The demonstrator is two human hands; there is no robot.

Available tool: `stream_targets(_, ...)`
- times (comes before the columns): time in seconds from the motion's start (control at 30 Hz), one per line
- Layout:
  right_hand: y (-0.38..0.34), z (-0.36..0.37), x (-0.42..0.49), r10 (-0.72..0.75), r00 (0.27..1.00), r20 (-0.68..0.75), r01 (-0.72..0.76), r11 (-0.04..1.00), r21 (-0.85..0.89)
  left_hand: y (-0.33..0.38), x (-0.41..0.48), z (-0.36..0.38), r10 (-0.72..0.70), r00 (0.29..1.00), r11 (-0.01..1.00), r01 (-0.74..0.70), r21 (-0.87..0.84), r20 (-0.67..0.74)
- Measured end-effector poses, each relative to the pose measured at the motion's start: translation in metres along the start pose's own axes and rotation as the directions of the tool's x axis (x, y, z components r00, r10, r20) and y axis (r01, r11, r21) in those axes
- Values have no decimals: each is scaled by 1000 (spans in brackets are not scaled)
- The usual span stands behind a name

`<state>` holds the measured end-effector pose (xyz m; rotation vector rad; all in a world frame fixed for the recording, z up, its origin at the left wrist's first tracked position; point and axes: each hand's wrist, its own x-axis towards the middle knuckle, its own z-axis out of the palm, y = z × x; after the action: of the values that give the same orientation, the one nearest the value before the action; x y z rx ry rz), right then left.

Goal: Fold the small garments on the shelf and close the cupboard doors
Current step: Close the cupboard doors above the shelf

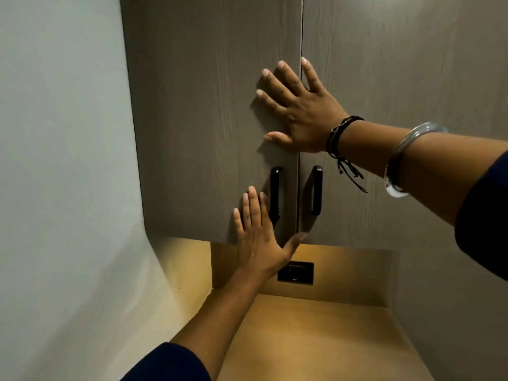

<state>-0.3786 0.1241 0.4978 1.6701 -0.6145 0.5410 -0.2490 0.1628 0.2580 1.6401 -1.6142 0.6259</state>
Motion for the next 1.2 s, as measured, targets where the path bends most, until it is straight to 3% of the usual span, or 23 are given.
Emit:
stream_targets(0.1,4,21,2,3,1000,17,-2,1000,-24,3,12,10,-16,998,999,14,30,56)
stream_targets(0.3,1,41,7,23,1000,-5,-22,998,52,-3,22,29,-20,999,993,16,119,33)
stream_targets(0.73,1,31,4,26,999,30,-28,997,71,2,15,20,-33,999,993,29,111,28)
stream_targets(0.93,-5,42,6,80,996,-33,-76,992,97,3,20,18,-54,992,988,36,153,112)
stream_targets(1.2,-10,48,15,159,982,-99,-142,977,160,0,23,25,-30,996,987,15,163,88)
